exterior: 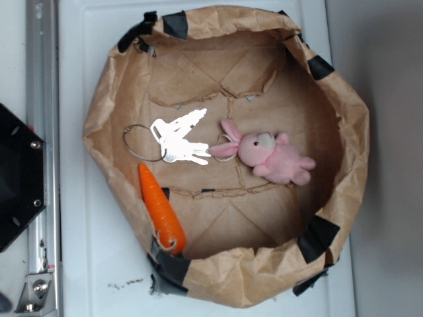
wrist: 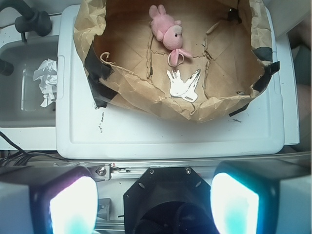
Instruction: Grab the silver keys.
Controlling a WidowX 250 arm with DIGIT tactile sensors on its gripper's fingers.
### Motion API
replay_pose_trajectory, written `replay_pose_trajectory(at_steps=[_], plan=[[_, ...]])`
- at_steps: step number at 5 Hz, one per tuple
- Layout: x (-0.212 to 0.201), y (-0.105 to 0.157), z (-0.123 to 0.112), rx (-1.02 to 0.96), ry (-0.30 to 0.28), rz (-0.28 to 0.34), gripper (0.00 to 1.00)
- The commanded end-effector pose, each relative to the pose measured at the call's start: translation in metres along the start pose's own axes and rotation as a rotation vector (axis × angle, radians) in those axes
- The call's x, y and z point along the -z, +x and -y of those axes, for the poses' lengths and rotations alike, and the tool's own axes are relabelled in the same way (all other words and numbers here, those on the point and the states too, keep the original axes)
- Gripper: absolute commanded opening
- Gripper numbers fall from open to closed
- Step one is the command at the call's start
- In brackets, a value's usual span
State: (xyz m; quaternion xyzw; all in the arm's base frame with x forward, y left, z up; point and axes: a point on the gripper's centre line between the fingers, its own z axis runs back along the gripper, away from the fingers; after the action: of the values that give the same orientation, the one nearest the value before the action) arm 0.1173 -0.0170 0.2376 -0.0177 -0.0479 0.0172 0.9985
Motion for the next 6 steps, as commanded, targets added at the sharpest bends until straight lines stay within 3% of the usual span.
replay_pose_trajectory(at_steps=[1, 2, 3, 4, 5, 6], plan=[[0.000, 0.000, 0.000, 0.000, 0.000, 0.000, 1.00], [0.038, 0.046, 0.018, -0.027, 0.053, 0.002, 1.00], [0.058, 0.085, 0.017, -0.081, 0.142, 0.117, 1.00], [0.076, 0.107, 0.008, -0.051, 0.113, 0.091, 1.00], [0.084, 0.114, -0.004, -0.015, 0.081, 0.016, 1.00], [0.096, 0.118, -0.018, -0.002, 0.116, -0.048, 1.00]])
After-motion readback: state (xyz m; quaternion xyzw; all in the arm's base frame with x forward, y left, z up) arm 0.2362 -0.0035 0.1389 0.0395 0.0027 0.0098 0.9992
